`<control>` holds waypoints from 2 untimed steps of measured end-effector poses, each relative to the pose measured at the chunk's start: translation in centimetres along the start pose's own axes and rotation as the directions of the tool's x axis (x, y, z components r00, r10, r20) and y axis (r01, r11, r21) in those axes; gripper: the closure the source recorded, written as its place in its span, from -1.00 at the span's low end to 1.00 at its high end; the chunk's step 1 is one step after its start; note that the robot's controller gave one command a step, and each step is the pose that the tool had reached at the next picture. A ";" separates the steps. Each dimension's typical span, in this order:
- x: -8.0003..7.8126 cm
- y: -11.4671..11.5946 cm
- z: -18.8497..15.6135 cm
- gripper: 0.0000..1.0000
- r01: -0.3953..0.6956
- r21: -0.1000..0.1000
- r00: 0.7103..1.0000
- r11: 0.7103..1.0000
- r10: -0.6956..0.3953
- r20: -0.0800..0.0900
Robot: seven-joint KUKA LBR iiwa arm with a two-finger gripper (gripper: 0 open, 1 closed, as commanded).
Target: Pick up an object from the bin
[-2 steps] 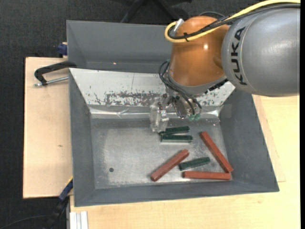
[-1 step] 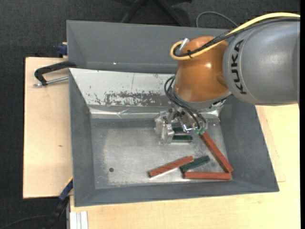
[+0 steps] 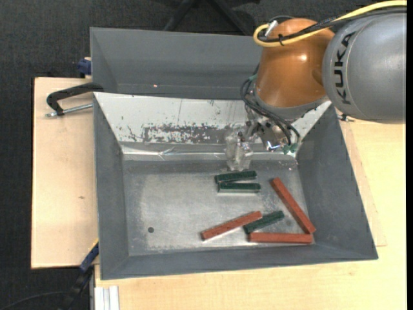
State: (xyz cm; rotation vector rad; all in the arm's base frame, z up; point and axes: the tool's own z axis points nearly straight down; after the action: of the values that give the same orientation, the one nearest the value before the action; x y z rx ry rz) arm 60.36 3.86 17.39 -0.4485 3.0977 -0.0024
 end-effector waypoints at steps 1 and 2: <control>4.9 -6.8 2.9 1.00 0.048 -0.002 0.999 0.999 -0.048 -0.013; 4.5 -5.5 1.7 1.00 0.125 -0.003 0.992 0.992 -0.125 -0.004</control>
Offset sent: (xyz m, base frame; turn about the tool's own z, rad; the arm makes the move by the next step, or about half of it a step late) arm -0.0270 -0.0740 -0.0288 -0.0553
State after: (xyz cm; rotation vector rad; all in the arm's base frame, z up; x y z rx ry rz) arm 57.64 -2.71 15.69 -0.6423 3.0682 -0.0005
